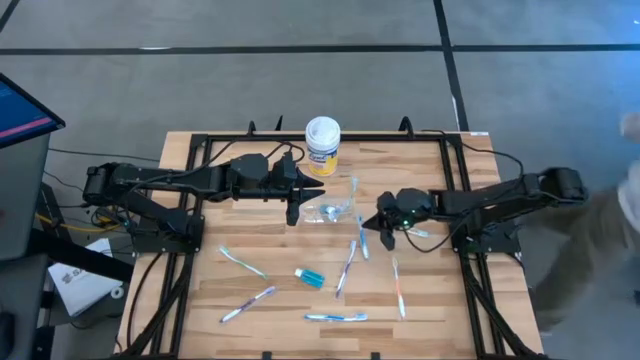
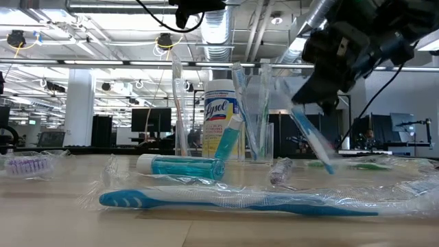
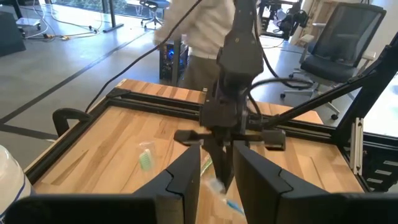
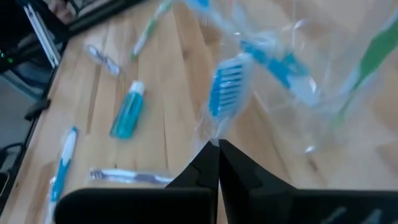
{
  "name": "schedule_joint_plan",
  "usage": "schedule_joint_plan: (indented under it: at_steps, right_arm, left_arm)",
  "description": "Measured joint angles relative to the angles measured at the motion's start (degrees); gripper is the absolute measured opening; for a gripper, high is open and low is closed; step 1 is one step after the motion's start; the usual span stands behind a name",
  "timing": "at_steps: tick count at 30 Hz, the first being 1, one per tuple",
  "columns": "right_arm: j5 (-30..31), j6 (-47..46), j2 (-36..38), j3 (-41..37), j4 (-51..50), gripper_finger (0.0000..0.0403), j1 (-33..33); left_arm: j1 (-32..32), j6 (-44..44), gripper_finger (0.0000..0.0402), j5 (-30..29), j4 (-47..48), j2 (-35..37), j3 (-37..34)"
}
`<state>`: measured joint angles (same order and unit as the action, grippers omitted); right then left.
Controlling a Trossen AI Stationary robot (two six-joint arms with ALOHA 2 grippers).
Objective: Pick & Place toothbrushing station
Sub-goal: Put the top blue toothbrush into the transparent organizer
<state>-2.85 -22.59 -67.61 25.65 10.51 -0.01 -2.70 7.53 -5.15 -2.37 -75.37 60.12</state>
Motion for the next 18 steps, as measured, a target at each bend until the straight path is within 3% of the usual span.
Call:
schedule_joint_plan:
  at_steps: [10, 18]
  right_arm:
    - [3.1, 4.1, 6.4, 0.0, 5.6, 0.0, 0.0]
    - [3.1, 9.0, 5.9, 4.7, 7.6, 0.0, -0.1]
  left_arm:
    - [0.0, 0.0, 0.009, 0.0, -0.3, 0.0, 0.0]
    - [0.0, 0.0, 0.009, 0.1, -0.7, 0.0, 0.0]
